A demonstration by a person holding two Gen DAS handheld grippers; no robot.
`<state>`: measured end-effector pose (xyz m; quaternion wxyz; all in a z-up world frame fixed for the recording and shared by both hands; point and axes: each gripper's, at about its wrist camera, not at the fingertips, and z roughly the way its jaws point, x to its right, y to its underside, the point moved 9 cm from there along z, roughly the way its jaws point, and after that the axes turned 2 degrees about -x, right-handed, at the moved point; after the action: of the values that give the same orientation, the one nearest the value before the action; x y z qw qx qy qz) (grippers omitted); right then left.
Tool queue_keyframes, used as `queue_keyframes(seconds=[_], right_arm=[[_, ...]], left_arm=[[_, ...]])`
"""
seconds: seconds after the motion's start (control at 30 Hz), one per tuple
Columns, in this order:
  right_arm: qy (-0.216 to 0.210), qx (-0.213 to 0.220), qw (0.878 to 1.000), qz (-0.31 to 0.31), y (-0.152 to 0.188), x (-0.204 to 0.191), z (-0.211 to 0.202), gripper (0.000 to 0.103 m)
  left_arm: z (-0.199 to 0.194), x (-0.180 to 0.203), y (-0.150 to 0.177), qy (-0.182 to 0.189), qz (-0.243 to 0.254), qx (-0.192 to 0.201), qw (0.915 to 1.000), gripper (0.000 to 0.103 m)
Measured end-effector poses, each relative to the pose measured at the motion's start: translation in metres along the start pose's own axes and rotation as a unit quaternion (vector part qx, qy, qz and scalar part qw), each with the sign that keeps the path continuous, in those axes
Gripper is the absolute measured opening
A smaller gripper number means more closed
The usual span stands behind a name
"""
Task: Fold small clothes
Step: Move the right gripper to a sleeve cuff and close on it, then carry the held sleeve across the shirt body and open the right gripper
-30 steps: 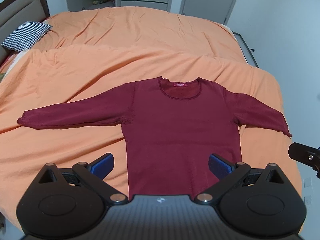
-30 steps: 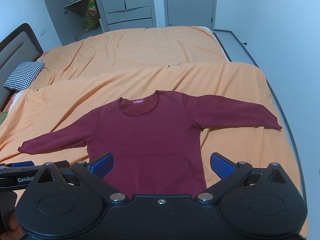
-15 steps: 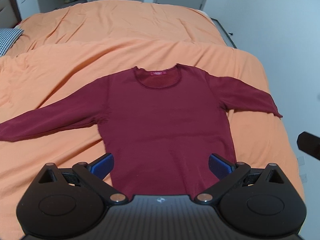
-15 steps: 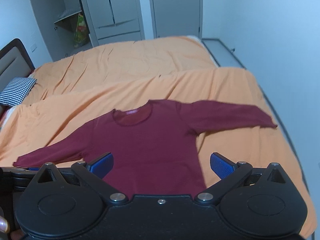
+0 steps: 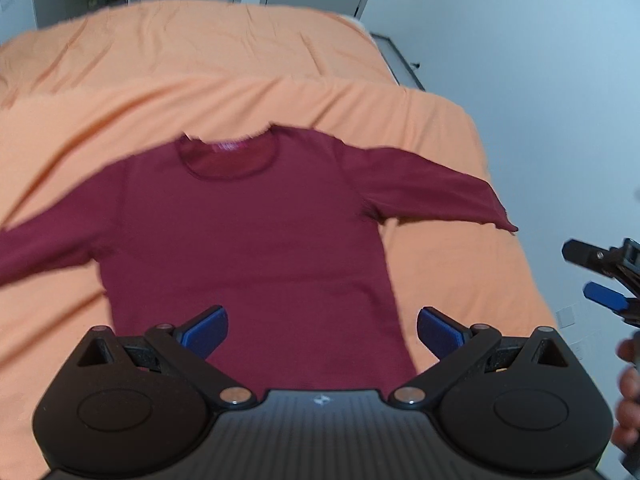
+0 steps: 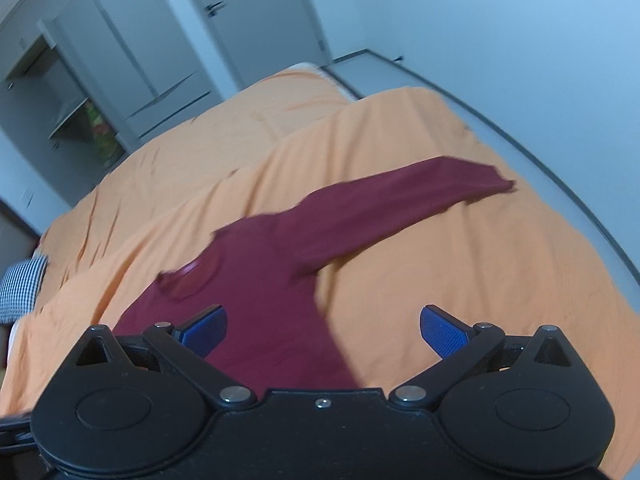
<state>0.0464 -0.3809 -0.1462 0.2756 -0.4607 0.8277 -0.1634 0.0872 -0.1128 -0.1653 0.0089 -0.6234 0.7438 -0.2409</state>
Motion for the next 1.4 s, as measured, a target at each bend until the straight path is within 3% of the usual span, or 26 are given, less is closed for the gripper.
queue_keyframes(seconds=[0.13,0.3,0.5,0.63,0.77,0.93,1.03,1.07,1.1,1.27,1.4], right_arm=[[-0.014,0.029,0.999,0.021,-0.035,0.067,0.041,0.102],[-0.078,0.065,0.989,0.104,-0.081,0.162,0.127,0.102],[-0.088,0.064,0.977,0.182,-0.113,0.243,0.226,0.094],[-0.127,0.054,0.953,0.271,-0.109,0.271,0.269,0.09],[-0.18,0.064,0.912,0.364,-0.106,0.29,0.294,0.086],[-0.187,0.076,0.893,0.402,-0.109,0.306,0.313,0.066],[-0.173,0.071,0.894,0.407,-0.109,0.31,0.323,0.038],[-0.167,0.071,0.895,0.408,-0.109,0.313,0.326,0.022],[-0.156,0.071,0.898,0.404,-0.109,0.315,0.326,0.013],[-0.11,0.108,0.948,0.277,-0.132,0.284,0.289,0.009],[-0.12,0.141,0.973,0.135,-0.157,0.208,0.241,0.009]], left_arm=[[0.029,0.01,0.0,-0.016,-0.029,0.004,0.9994,0.103],[0.083,0.017,-0.001,-0.053,-0.049,0.0,0.9974,0.103],[0.135,0.033,0.004,-0.067,-0.045,-0.019,0.9966,0.103],[0.15,0.045,0.003,-0.069,-0.038,-0.022,0.9967,0.103],[0.165,0.053,0.005,-0.072,-0.035,-0.034,0.9962,0.103],[0.174,0.055,0.005,-0.067,-0.039,-0.043,0.9961,0.103],[0.177,0.052,0.002,-0.069,-0.038,-0.044,0.9959,0.103],[0.178,0.051,0.001,-0.069,-0.04,-0.043,0.9959,0.103],[0.177,0.049,0.0,-0.068,-0.042,-0.041,0.996,0.103],[0.171,0.031,-0.006,-0.066,-0.062,-0.033,0.9954,0.103],[0.161,0.008,-0.011,-0.063,-0.085,-0.02,0.9942,0.103]])
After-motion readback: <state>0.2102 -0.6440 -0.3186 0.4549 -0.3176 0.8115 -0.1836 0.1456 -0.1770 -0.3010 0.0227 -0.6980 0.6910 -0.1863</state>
